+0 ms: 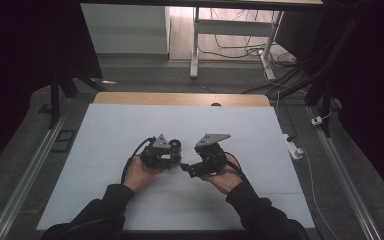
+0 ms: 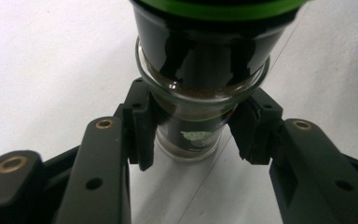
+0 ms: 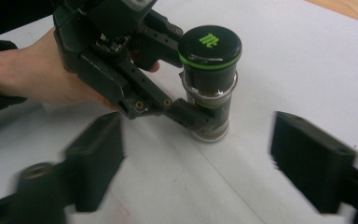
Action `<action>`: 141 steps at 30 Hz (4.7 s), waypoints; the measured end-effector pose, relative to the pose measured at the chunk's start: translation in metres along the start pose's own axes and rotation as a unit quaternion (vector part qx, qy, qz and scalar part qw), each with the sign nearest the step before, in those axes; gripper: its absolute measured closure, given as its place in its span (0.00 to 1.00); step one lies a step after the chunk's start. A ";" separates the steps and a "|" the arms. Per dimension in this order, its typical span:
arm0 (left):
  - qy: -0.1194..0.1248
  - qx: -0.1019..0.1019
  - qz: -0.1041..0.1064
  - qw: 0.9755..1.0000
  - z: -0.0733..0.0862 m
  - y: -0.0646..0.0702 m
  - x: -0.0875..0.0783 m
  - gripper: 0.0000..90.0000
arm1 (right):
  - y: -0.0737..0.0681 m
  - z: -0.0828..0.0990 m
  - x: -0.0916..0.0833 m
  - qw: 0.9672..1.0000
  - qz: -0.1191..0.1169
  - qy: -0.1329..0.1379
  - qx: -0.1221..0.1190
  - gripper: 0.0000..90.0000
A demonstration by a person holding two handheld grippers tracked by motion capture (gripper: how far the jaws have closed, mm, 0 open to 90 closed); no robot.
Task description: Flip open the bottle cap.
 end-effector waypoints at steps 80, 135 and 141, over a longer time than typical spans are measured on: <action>0.003 0.001 -0.005 1.000 0.001 0.001 0.000 0.60 | 0.034 -0.042 0.031 0.999 0.010 0.035 0.017 1.00; -0.030 -0.079 0.072 0.994 -0.001 -0.008 -0.047 0.17 | 0.026 -0.028 0.008 1.000 0.002 0.018 0.023 0.28; -0.036 -0.077 0.082 0.993 0.003 -0.008 -0.050 0.05 | 0.023 -0.021 0.007 1.000 -0.008 0.008 0.020 0.14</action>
Point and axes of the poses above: each handheld gripper's, and its own axes: x roughly forward along the jaws, z roughly out of its underside, y roughly to its right, the point moved 4 cm from there along x, roughly forward along the jaws, and after that the axes turned 11 degrees about -x, right-handed, at the moved point
